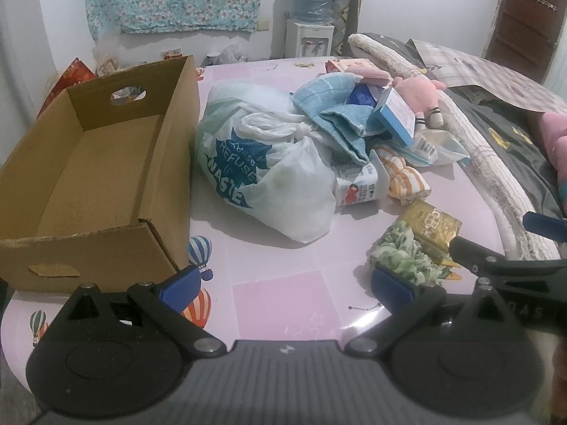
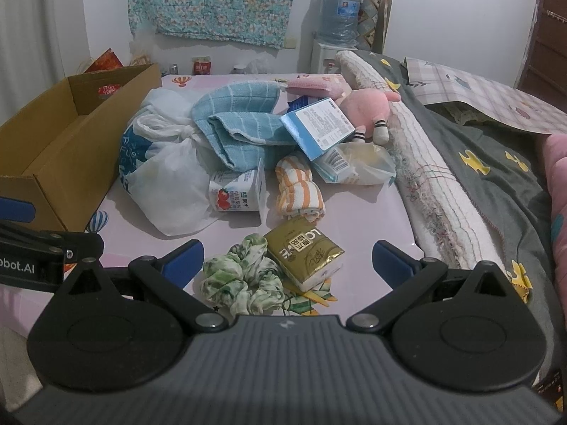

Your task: Organize soft objects

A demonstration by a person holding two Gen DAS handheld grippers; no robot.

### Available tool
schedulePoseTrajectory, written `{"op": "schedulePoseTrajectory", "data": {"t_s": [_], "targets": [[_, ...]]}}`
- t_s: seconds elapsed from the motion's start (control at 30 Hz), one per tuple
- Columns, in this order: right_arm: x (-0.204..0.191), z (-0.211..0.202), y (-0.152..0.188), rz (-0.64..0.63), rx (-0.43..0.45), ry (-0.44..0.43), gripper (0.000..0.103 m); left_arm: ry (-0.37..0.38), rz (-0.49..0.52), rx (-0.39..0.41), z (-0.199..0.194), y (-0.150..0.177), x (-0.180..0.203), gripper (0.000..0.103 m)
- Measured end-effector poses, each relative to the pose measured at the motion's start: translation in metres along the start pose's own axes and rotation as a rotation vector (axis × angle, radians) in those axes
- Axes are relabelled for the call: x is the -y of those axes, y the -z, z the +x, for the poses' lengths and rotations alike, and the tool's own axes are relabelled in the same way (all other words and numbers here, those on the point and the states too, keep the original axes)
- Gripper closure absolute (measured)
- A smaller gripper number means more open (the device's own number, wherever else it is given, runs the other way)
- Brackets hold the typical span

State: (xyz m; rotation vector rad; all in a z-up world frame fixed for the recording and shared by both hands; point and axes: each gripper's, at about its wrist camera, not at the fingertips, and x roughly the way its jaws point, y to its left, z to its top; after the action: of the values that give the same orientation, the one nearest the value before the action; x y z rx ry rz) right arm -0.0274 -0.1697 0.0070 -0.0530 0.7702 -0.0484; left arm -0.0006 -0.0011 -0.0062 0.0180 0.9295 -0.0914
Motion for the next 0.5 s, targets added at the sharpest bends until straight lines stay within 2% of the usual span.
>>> {"op": "schedulePoseTrajectory", "data": {"t_s": [0.27,0.5], "targets": [[0.004,0.003,0.006,0.023,0.005,-0.022,0.001,-0.005,0.002,-0.009,0.004,0.002,0.002,0.0],[0.034,0.007,0.027,0.104,0.015,-0.029,0.001,0.035,0.051,-0.027,0.018,0.011,0.017,0.0]]}}
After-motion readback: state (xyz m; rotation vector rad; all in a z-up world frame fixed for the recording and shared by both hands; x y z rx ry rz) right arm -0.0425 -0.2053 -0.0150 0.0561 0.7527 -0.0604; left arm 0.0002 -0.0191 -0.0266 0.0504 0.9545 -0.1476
